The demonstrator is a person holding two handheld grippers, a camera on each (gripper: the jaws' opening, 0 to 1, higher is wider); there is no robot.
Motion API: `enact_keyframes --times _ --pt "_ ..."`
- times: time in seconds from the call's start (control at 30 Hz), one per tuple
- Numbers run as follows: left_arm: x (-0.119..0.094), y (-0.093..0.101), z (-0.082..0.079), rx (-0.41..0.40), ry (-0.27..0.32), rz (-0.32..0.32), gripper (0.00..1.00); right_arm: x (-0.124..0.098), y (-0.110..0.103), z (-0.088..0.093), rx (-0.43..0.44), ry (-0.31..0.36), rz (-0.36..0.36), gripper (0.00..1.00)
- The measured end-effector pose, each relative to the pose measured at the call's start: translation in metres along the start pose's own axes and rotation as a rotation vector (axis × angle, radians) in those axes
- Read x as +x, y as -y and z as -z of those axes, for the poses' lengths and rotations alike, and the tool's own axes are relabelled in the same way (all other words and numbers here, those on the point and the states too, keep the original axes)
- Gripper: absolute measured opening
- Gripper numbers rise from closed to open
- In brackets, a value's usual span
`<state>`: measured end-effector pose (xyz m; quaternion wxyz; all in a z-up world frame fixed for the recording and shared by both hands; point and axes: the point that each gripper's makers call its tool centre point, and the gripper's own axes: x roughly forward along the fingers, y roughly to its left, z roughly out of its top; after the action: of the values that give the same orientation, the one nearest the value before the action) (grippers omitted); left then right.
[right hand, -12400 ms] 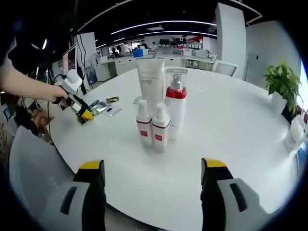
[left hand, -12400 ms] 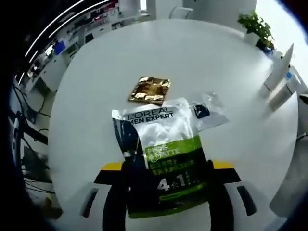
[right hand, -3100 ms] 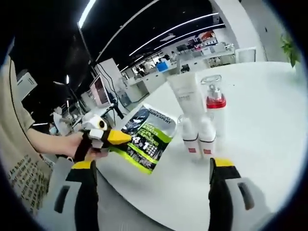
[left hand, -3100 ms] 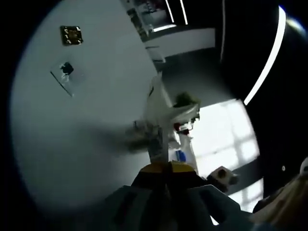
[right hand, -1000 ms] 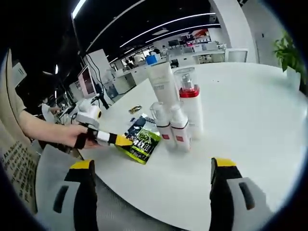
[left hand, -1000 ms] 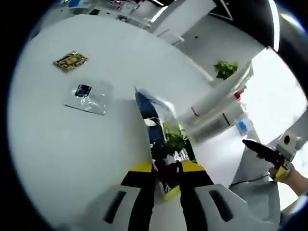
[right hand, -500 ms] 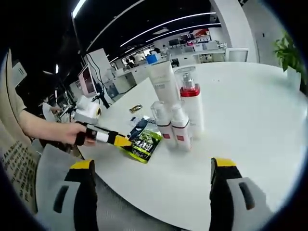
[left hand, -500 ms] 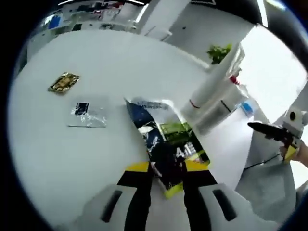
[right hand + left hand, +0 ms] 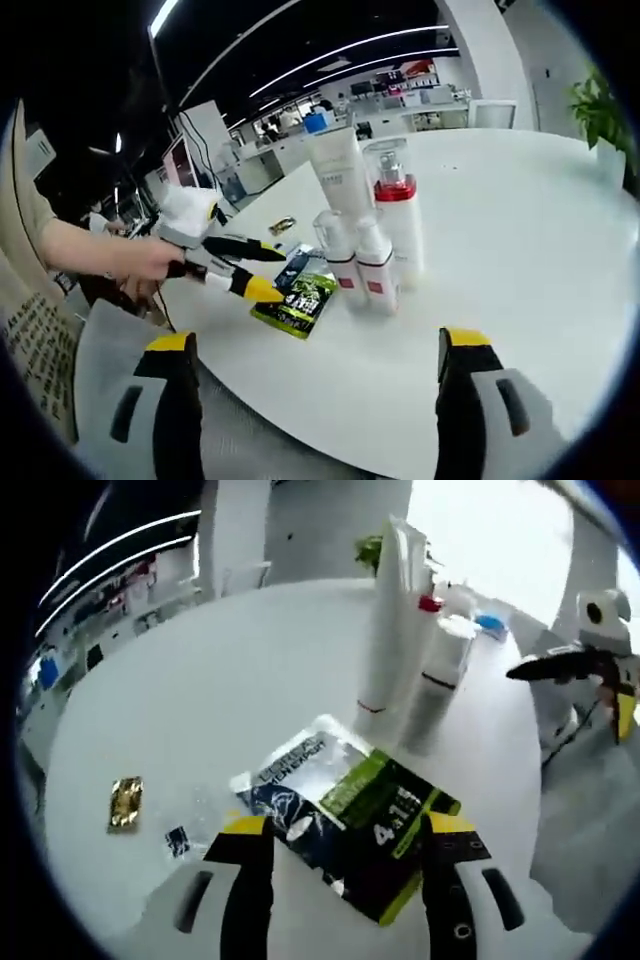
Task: Arrange the skincare products in the storage area until every visible bottle or jar stands upright without overlapping.
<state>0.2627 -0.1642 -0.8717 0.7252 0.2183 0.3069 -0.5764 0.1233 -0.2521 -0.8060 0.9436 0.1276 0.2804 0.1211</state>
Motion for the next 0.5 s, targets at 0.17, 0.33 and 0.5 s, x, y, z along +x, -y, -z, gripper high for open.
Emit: enact_keyframes --times 0.17,0.33,0.5 --pt "0.012 0.001 0.002 0.075 -0.059 0.041 0.73 0.001 -0.001 0.001 -0.012 -0.010 0.000 0.99" --pt "0.019 -0.003 0.005 0.115 -0.110 0.055 0.81 0.000 0.000 0.001 -0.008 -0.009 0.003 0.99" --pt "0.022 -0.005 0.014 0.116 -0.156 0.054 0.81 0.000 0.001 0.001 -0.001 -0.006 0.006 0.99"
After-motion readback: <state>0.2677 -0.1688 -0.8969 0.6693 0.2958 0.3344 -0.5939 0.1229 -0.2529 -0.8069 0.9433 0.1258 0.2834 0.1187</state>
